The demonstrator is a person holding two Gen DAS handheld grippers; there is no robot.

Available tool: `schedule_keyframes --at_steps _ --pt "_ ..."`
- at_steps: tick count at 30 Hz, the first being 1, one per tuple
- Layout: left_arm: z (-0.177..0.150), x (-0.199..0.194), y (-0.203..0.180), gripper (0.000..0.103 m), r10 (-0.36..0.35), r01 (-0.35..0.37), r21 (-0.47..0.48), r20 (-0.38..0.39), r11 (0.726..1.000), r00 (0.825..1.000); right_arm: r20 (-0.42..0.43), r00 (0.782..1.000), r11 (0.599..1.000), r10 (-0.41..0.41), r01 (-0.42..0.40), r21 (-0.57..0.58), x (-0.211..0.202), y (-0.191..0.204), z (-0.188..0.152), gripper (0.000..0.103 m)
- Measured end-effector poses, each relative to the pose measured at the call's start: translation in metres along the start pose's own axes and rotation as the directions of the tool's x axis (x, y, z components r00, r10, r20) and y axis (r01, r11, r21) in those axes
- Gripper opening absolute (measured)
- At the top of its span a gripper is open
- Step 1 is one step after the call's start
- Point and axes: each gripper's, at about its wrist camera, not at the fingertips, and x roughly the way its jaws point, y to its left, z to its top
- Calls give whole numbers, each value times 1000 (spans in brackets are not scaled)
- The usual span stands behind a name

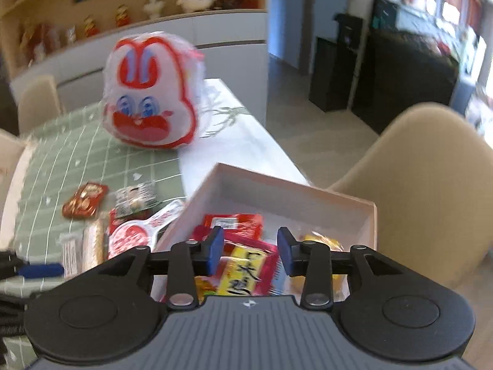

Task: Organize snacks
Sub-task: 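Drop both packs into the pink box and open both tools, then grasp the clear grain-bar packet with the right tool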

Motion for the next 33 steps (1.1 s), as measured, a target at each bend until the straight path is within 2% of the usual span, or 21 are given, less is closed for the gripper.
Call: schedule_keyframes --at_steps 3,5,7,10,12,16,20,21,23,26,27,28,29,33 --pt "1 1 14 49 19 -19 -58 3 998 1000 -18 999 997 40 -41 -67 0 27 8 54" --pt "2 -1 19 50 25 -25 -76 6 997 1000 -28 997 991 70 -73 -109 3 50 13 55" --pt "1 -2 23 50 25 -25 -87 2 996 1000 -35 995 986 96 -100 -134 8 72 19 60" --pt "-2 -3 31 50 31 -31 -116 -8 993 999 -108 979 979 175 -185 -87 27 93 32 62" --pt "-7 -5 37 50 40 -42 -143 -15 989 999 -183 959 975 218 -222 0 51 100 40 62" --pt "-17 -11 49 49 43 -48 -188 -29 981 999 -283 937 977 203 -175 123 99 105 46 61" --pt "-23 -11 59 49 33 -41 -215 -40 976 999 -264 954 989 142 -145 6 115 125 46 61" --pt "-24 -11 60 49 31 -40 -223 -42 974 999 -263 953 987 152 -162 -16 115 129 44 61" --pt "-26 -10 64 49 23 -33 -241 -46 970 999 -274 944 978 186 -205 -39 113 135 41 60" --pt "-28 -12 63 49 3 -14 -240 -44 971 999 -295 921 960 254 -277 -37 107 144 32 42" --pt "-28 -12 63 49 1 -11 -237 -42 972 999 -312 909 953 275 -301 -38 105 147 29 33" --pt "-29 -13 62 49 -1 -9 -235 -42 972 999 -337 891 943 303 -331 -26 103 149 24 29" --pt "-30 -13 62 49 -2 -8 -236 -42 972 999 -347 883 939 317 -344 -17 99 152 20 28" --pt "-32 -15 65 49 10 -19 -251 -39 968 999 -374 863 932 338 -363 5 85 153 3 23"
